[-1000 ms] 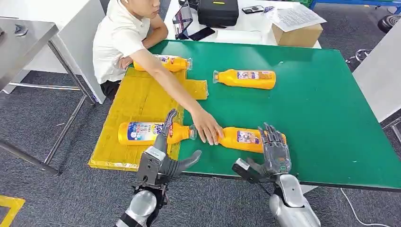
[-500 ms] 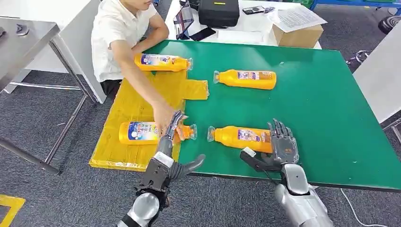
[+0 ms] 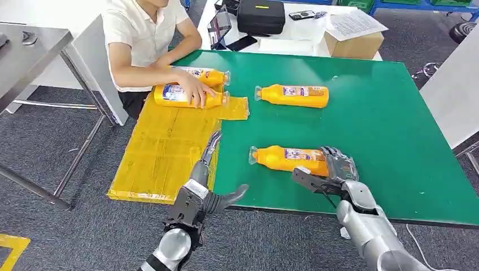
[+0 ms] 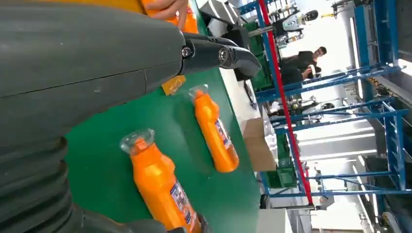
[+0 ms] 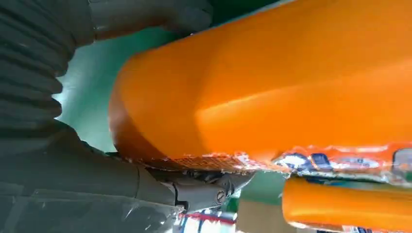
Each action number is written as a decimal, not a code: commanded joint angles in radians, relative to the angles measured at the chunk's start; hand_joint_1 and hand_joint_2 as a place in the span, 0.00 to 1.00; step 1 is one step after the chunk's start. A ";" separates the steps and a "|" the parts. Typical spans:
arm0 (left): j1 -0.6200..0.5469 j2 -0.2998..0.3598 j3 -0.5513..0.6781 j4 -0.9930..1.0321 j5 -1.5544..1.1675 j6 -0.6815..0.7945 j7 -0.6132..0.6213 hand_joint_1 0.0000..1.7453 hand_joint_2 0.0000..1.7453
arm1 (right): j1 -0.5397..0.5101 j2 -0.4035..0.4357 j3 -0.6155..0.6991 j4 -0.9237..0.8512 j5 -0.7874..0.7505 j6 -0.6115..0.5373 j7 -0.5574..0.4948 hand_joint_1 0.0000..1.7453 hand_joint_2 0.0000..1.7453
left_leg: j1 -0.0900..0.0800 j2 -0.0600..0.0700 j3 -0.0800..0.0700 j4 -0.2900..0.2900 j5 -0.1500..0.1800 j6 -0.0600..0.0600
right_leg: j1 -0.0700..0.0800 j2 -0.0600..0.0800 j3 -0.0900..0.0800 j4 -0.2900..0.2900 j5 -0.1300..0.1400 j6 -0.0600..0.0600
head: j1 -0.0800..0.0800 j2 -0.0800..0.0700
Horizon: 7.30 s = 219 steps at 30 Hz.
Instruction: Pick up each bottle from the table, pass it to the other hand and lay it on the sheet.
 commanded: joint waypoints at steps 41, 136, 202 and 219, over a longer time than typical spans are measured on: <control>-0.091 0.027 0.002 0.092 0.579 -0.282 0.073 0.00 1.00 | 0.132 0.250 0.413 -0.315 -0.659 0.238 -0.373 1.00 1.00 | 0.003 0.002 -0.010 -0.001 0.000 -0.004 | 0.003 0.005 -0.003 0.001 0.000 -0.003 | 0.000 0.000; 0.041 0.006 0.067 -0.004 -0.041 0.008 -0.185 0.00 1.00 | 0.391 0.016 -0.004 -0.430 0.128 -0.442 -0.059 0.00 1.00 | 0.002 -0.003 -0.013 -0.002 0.001 -0.004 | 0.002 0.001 -0.005 -0.002 0.000 -0.002 | 0.000 0.000; -0.008 0.067 -0.030 0.060 0.467 -0.231 0.015 0.00 1.00 | 0.274 0.232 0.086 -0.435 -0.755 0.117 -0.388 1.00 1.00 | 0.003 0.004 -0.005 -0.002 0.001 -0.004 | 0.003 0.007 0.000 0.000 0.003 -0.001 | 0.000 0.000; -0.074 0.060 -0.056 0.197 0.413 -0.295 0.094 0.00 1.00 | 0.160 0.259 0.271 -0.276 -0.665 0.132 -0.390 1.00 1.00 | 0.003 0.003 -0.013 -0.002 0.002 -0.005 | 0.003 0.006 -0.006 0.000 0.002 0.000 | 0.000 0.000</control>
